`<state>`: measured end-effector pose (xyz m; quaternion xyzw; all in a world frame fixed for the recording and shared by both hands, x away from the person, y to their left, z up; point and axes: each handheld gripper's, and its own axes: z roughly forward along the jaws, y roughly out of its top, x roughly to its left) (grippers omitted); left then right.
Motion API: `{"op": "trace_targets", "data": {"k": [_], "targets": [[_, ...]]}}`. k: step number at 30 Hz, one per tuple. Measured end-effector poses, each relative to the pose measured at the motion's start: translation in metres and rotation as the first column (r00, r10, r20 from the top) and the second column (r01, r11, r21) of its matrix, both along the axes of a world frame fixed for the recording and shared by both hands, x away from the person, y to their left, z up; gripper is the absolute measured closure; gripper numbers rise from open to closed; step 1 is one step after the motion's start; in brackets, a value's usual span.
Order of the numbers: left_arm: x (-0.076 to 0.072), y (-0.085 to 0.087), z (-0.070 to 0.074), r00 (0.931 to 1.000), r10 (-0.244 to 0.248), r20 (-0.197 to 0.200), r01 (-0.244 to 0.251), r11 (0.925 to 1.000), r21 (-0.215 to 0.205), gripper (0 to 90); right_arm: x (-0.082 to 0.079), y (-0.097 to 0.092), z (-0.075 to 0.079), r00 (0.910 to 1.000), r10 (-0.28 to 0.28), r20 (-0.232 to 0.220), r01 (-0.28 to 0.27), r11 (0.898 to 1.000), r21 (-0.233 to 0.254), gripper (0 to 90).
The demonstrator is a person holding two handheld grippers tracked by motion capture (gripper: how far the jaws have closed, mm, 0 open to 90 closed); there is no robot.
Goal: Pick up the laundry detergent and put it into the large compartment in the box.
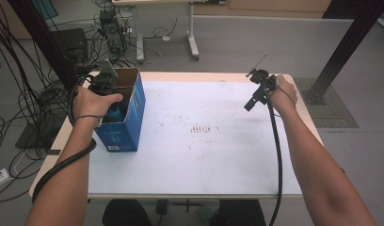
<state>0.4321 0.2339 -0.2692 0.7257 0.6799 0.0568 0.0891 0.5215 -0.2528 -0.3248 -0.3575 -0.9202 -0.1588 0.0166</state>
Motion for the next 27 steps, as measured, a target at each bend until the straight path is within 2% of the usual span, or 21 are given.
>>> {"op": "trace_targets", "data": {"k": [27], "targets": [[-0.0010,0.0010,0.0003,1.0000,0.009,0.000,-0.009,1.0000,-0.003,37.7,-0.0007,-0.0024,0.0017,1.0000,-0.002,0.004,0.002,1.000,-0.003,6.9]]}}
